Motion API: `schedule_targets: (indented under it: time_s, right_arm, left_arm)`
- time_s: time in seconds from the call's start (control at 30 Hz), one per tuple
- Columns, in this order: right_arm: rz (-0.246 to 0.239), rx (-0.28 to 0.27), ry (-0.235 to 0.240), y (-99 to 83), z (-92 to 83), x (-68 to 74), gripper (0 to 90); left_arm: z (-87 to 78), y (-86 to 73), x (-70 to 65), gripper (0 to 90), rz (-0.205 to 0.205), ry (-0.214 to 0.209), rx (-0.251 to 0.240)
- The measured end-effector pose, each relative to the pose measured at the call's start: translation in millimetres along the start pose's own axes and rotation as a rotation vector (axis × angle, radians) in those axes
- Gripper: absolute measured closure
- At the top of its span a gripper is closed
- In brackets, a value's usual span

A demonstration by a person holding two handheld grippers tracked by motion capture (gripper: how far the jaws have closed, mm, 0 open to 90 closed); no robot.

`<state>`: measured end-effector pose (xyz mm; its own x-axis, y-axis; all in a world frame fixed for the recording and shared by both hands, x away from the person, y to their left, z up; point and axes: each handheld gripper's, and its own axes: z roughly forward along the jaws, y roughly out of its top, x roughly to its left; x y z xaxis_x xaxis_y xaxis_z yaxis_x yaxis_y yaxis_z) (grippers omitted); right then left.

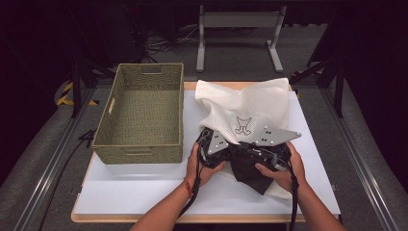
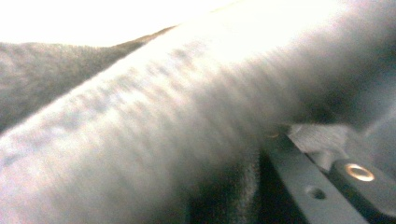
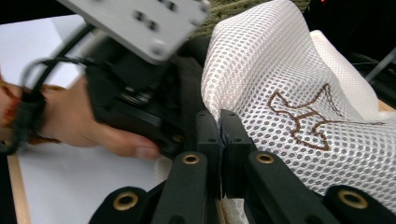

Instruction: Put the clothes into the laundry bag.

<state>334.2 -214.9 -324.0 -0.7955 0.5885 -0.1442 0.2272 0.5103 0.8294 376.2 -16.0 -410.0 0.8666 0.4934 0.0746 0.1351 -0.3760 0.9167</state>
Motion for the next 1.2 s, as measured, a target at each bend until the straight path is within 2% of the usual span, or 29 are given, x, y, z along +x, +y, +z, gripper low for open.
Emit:
schedule_targets:
  time_s: [0.1, 0.2, 0.33, 0.37, 0.4, 0.47, 0.5, 0.53, 0.57, 0.63, 0.73, 0.8, 0.83, 0.87, 0.9, 0.93, 1.03, 1.13, 1.2]
  right_arm:
    - [0.001, 0.004, -0.006, -3.2, -2.5, -1.3, 88.7]
    - [-0.009, 0.015, -0.018, -6.1, -4.2, -1.6, 88.7]
    - [-0.011, 0.023, -0.016, -8.4, -4.3, -1.4, 88.7]
    - [-0.011, 0.024, -0.017, -8.8, -4.5, -1.3, 88.7]
    - [-0.011, 0.024, -0.017, -8.8, -4.5, -1.3, 88.7]
    - [-0.01, 0.024, -0.016, -9.7, -6.2, -1.5, 88.7]
    - [-0.01, 0.024, -0.016, -9.7, -6.2, -1.5, 88.7]
    - [-0.012, 0.025, -0.017, -10.2, -7.6, -1.8, 88.7]
    - [-0.012, 0.025, -0.017, -10.2, -7.6, -1.8, 88.7]
    - [-0.006, 0.023, -0.009, -11.1, -7.9, -1.8, 88.7]
    - [-0.011, 0.03, -0.002, -12.8, -5.8, 0.2, 88.7]
    - [-0.013, 0.033, 0.008, -13.2, -4.5, 1.5, 88.7]
    - [-0.013, 0.033, 0.008, -13.2, -4.5, 1.5, 88.7]
    - [-0.014, 0.034, 0.008, -13.6, -3.8, 1.8, 88.6]
    - [-0.014, 0.034, 0.011, -14.1, -3.0, 2.0, 88.6]
    - [-0.016, 0.035, 0.015, -14.6, -2.6, 2.1, 88.6]
    - [-0.014, 0.036, 0.023, -16.5, -1.4, 2.5, 88.6]
    - [-0.015, 0.035, 0.02, -17.9, -1.7, 3.0, 88.6]
    - [-0.012, 0.032, 0.022, -19.1, -2.3, 2.9, 88.6]
  left_arm:
    - [-14.8, -2.6, -2.3, 71.9, 0.014, -0.044, 0.02]
    - [-38.6, -4.8, -6.5, 62.2, 0.03, -0.064, 0.038]
    - [-66.4, -7.5, -11.3, 43.3, 0.03, -0.039, 0.059]
    - [-73.4, -10.4, -12.1, 39.1, 0.023, -0.014, 0.071]
    - [-73.4, -10.4, -12.1, 31.6, 0.023, -0.014, 0.071]
    - [-86.5, -19.7, -12.0, 25.1, 0.017, 0.025, 0.103]
    - [-86.5, -19.7, -12.0, 22.3, 0.017, 0.025, 0.103]
    - [-91.4, -29.1, -8.7, 18.2, -0.01, 0.043, 0.146]
    - [-91.4, -29.1, -8.7, 16.9, -0.01, 0.043, 0.146]
    - [-90.4, -38.7, -2.8, 15.6, -0.062, 0.037, 0.182]
    - [-79.6, -49.7, 4.2, 11.5, -0.116, 0.02, 0.229]
    - [-68.8, -52.2, 4.8, 10.8, -0.118, 0.009, 0.26]
    - [-63.0, -52.5, 4.6, 10.8, -0.11, 0.017, 0.27]
    - [-56.5, -53.1, 5.2, 10.6, -0.116, 0.041, 0.274]
    - [-52.7, -53.7, 6.3, 10.7, -0.126, 0.069, 0.256]
    - [-49.0, -53.0, 6.1, 13.2, -0.117, 0.098, 0.249]
    - [-35.9, -47.9, 5.1, 16.5, -0.135, 0.077, 0.241]
    - [-25.5, -43.9, -1.5, 31.6, -0.132, 0.087, 0.231]
    - [-21.7, -44.5, -2.4, 50.2, -0.124, 0.076, 0.219]
